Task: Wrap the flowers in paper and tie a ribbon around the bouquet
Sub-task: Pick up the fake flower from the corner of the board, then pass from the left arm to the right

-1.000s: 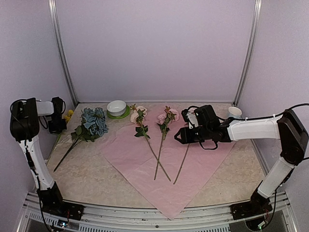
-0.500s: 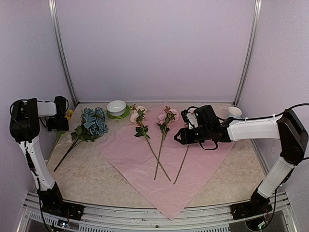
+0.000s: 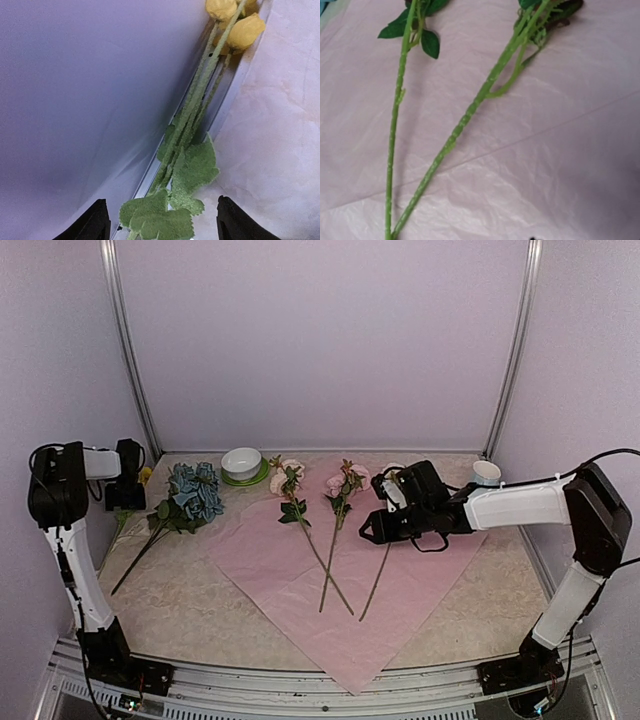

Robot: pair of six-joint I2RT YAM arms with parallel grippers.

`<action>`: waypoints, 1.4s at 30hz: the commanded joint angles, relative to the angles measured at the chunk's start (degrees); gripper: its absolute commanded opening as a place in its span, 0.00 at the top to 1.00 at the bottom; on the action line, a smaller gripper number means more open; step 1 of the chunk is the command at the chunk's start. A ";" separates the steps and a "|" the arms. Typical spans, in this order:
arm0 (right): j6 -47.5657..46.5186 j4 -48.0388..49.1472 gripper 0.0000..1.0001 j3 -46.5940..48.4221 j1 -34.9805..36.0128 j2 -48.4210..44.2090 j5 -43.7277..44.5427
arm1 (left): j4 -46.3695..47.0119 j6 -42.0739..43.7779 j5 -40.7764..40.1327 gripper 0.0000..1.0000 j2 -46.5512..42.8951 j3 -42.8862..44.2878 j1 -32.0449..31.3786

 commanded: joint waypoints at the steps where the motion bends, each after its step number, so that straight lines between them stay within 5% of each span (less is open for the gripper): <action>1: -1.98 -0.85 0.59 2.23 0.24 0.85 -0.12 | -3.52 -2.43 -1.08 0.31 2.69 1.67 1.83; 5: -2.04 -0.75 0.59 2.71 0.24 1.15 -0.25 | -2.20 -2.07 -2.34 0.43 3.67 1.41 2.58; 14: -2.25 -1.69 0.59 2.89 0.24 1.28 0.05 | 5.48 4.17 -3.41 1.00 2.07 1.13 -0.77; 24: -2.58 -2.47 0.59 3.10 0.24 0.67 0.55 | 5.66 2.92 -11.97 1.00 -9.37 -1.95 -5.82; 30: -3.80 -3.93 0.59 4.23 0.24 -0.72 1.12 | 0.69 3.02 -22.76 1.00 -22.24 -0.70 -16.33; 36: -7.09 0.46 0.54 3.40 0.24 -5.90 -3.68 | -1.89 -7.87 -9.78 1.00 -37.90 0.14 -31.26; 40: -8.36 11.23 0.45 2.23 0.30 -10.49 -18.87 | 7.08 -12.78 -3.20 1.00 -44.88 -1.26 -45.45; 42: -6.66 17.68 0.41 2.50 0.60 -11.36 -26.98 | 19.85 -15.09 0.31 1.00 -47.91 -5.86 -51.63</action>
